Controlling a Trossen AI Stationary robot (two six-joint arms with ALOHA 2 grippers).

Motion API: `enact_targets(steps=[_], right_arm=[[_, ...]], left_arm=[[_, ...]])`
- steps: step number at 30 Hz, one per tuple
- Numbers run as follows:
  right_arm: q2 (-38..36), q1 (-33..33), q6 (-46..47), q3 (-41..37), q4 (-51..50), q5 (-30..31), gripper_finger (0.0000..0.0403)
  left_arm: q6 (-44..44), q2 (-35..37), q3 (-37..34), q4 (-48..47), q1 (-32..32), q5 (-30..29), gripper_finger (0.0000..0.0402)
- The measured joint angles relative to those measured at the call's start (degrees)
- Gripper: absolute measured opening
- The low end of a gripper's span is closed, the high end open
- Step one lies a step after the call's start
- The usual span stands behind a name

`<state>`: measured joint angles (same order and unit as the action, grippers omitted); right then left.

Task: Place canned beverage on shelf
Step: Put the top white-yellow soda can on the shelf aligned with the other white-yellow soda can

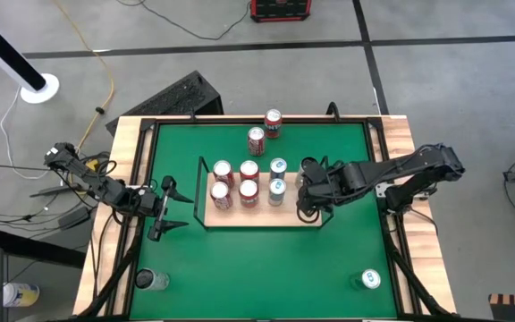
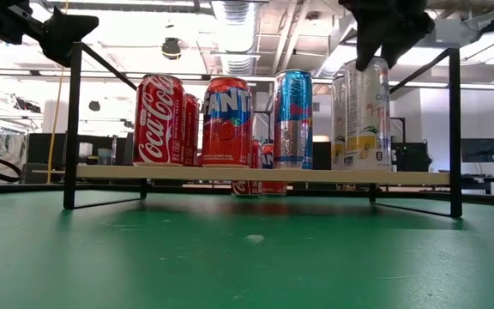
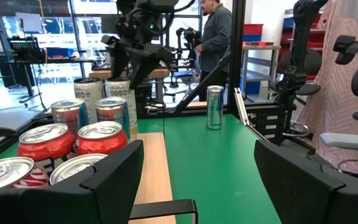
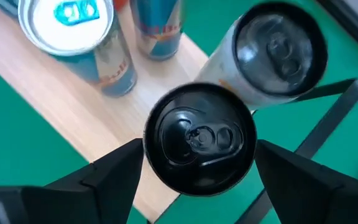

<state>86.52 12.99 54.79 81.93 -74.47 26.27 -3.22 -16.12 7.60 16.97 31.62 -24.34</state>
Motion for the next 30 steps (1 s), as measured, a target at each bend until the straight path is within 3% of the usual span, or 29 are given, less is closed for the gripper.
enact_targets(steps=[9, 17, 30], right_arm=[[0.0, 0.1, 3.0, 0.0, 1.1, 1.0, 0.0270], [0.0, 0.1, 13.3, 0.0, 0.5, 1.0, 0.0270], [0.0, -0.7, 17.9, 0.0, 0.1, 0.9, 0.0280]], left_arm=[[0.0, 0.0, 0.0, 0.0, 0.0, 0.0, 0.0293], [0.0, 0.0, 0.0, 0.0, 0.0, 0.0, 0.0293], [-0.2, 0.0, 0.0, 0.0, 0.0, 0.0, 0.0293]])
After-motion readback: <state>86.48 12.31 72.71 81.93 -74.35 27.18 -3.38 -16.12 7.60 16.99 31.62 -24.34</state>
